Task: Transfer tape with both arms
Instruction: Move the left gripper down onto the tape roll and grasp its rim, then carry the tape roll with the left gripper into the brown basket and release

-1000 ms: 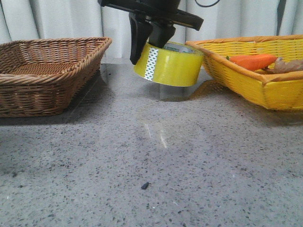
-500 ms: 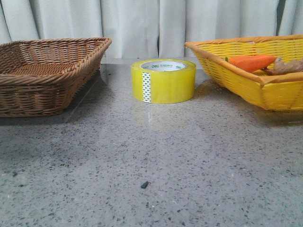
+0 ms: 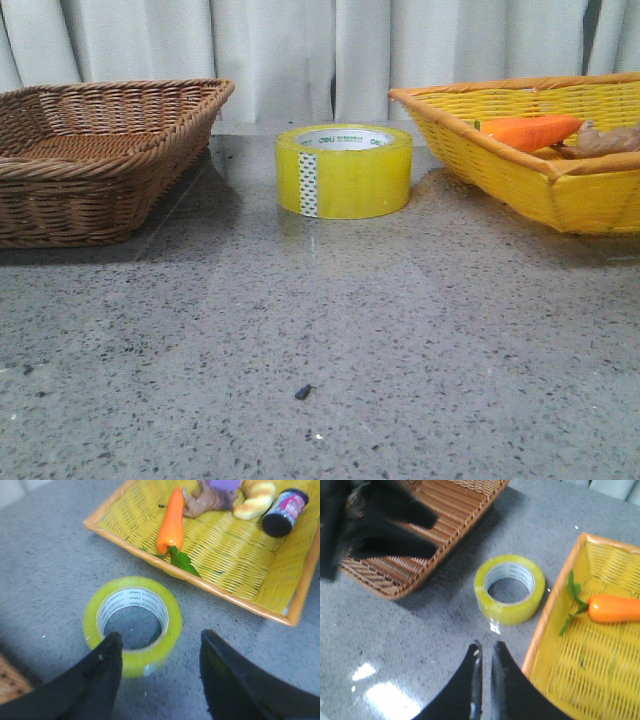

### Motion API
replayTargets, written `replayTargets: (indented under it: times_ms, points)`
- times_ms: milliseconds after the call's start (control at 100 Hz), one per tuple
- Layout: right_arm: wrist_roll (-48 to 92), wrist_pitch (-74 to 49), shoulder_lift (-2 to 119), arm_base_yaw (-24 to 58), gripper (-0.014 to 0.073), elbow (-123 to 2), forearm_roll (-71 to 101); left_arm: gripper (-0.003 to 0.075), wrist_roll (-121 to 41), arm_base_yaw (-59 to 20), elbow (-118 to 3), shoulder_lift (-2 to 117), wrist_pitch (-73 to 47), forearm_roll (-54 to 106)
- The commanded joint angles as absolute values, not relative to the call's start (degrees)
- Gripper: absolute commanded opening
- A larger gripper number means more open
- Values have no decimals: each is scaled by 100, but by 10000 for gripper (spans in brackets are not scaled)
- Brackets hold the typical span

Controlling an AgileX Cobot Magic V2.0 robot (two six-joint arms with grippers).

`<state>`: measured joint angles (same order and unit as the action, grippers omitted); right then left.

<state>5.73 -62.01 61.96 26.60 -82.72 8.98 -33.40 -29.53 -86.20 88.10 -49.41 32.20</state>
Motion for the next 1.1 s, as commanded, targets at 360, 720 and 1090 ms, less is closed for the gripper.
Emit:
replayTargets:
  times_ms: [360, 720, 1090]
  points:
    - [650, -5608, 4661, 2638, -56, -7689, 829, 430, -3135, -3045, -9542, 10325, -4293, 2803]
    - [650, -5602, 4600, 2638, -56, -7675, 829, 353, -3135, -3045, -9542, 10853, -4476, 3046]
    - [650, -5429, 4600, 2638, -56, -7675, 829, -21, -3123, -3031, -10268, 10074, -4312, 3577]
